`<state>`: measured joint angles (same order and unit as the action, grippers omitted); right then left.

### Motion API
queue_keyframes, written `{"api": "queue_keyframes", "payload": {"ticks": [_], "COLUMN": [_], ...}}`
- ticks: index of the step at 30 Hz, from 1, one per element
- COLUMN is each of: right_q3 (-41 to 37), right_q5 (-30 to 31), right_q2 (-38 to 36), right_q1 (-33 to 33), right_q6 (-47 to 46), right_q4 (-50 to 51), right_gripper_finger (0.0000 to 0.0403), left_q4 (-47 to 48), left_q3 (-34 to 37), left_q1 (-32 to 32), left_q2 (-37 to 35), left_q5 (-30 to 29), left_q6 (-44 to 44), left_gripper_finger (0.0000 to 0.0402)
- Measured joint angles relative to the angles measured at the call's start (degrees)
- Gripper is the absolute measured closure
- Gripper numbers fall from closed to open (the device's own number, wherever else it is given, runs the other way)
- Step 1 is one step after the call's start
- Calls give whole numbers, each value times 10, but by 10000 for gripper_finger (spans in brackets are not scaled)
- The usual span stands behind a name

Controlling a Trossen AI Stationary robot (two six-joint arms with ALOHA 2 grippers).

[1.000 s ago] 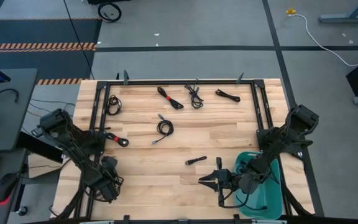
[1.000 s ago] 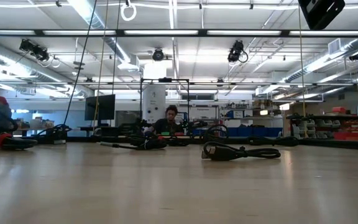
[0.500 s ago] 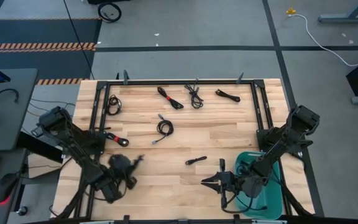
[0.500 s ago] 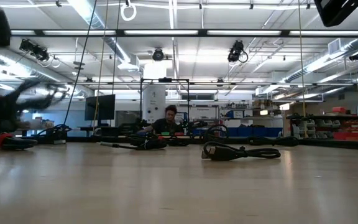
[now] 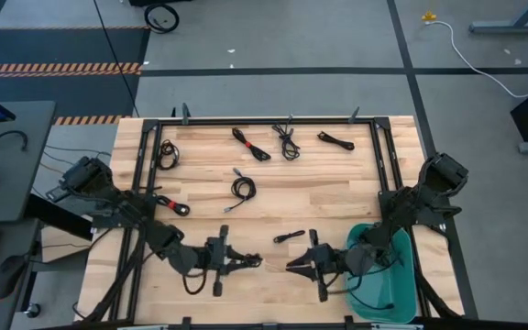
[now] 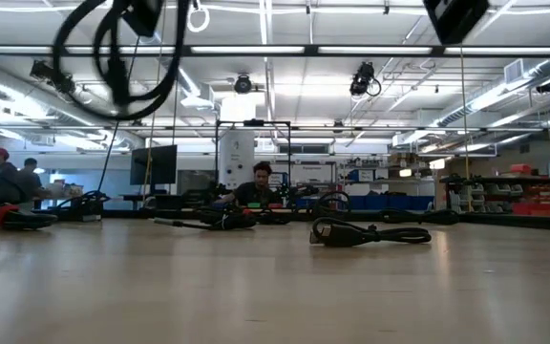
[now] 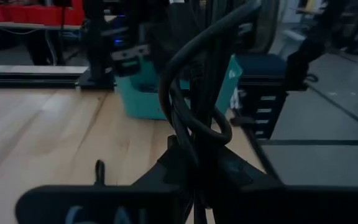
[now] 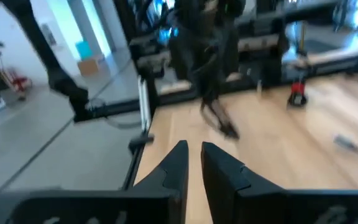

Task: Pick and place USB-C Cables
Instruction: Put the black charger cable into the blue bin

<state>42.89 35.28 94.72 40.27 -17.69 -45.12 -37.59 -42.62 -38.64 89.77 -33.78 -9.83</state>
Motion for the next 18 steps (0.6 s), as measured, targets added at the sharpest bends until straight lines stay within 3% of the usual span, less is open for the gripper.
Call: {"api": "queue_keyframes", "payload": {"ticks": [5,11,15,18], "right_q3": [0,5,47,88], "right_q5": [-30,-61,-99,-87], "right_q2": [0,3,39,78], "right_q1": [-36,-75,-89,-93], "right_q6": [79,127,181,221], "right_q4": [-85,-107,-110,-109], "right_gripper_finger": [303,224,187,179], "left_q4": [1,4,2,-1], "left_q3": [-1,-1,-1,-1], "left_q1": [25,32,34,36], "left_q2": [0,0,0,0], "left_q5": [9,10,11,11], "left_q6": [4,2,0,1], "left_gripper_finger": [360,360,359,358]}}
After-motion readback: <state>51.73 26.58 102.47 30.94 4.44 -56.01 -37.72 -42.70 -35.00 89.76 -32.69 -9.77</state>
